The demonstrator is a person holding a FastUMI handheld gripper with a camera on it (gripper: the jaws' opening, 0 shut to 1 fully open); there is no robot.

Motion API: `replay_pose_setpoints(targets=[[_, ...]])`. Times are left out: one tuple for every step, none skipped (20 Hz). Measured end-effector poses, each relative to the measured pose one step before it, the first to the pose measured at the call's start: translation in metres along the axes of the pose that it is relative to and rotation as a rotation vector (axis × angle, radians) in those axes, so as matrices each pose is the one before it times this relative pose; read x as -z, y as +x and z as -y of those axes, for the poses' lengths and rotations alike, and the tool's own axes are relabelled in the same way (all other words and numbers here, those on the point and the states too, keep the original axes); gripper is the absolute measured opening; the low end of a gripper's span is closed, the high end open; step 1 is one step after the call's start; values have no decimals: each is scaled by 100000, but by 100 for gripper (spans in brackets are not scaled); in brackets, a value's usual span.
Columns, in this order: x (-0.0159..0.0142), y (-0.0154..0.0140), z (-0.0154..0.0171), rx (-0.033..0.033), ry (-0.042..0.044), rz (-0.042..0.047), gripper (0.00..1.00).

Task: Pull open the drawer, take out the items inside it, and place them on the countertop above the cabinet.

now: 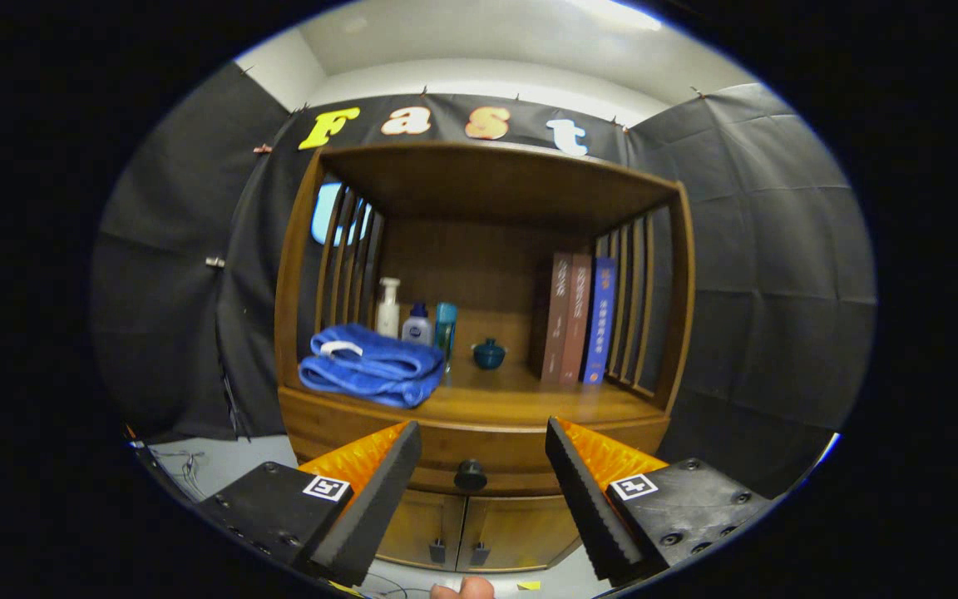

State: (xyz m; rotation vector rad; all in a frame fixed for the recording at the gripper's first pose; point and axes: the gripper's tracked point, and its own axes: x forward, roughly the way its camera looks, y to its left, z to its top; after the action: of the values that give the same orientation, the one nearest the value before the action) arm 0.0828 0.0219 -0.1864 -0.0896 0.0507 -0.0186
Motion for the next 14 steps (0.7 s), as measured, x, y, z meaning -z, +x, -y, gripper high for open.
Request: replay_pose_setpoints(targets=[[1566, 598, -172, -13, 481, -2113, 98], [1376, 696, 69, 619, 1103, -1811, 98], [1251, 835, 113, 585, 2160, -1350, 98], [1149, 755, 213, 633, 3287, -1275, 98], [1032, 1002, 457, 471, 3900, -870, 98], [642, 933, 103, 951, 3195, -1211, 98], [680, 513, 210, 598, 2394, -1028, 98], [817, 731, 127, -363, 1097, -972, 98], [1056, 884, 239, -1403, 131, -834, 98], [561, 790, -346, -1729, -1045, -1097, 97], [290, 907, -396, -829, -1417, -459, 95], [43, 649, -318, -929, -868, 7, 94], [247, 482, -366, -825, 334, -527, 92], [359, 399, -61, 544, 626, -1167, 91]])
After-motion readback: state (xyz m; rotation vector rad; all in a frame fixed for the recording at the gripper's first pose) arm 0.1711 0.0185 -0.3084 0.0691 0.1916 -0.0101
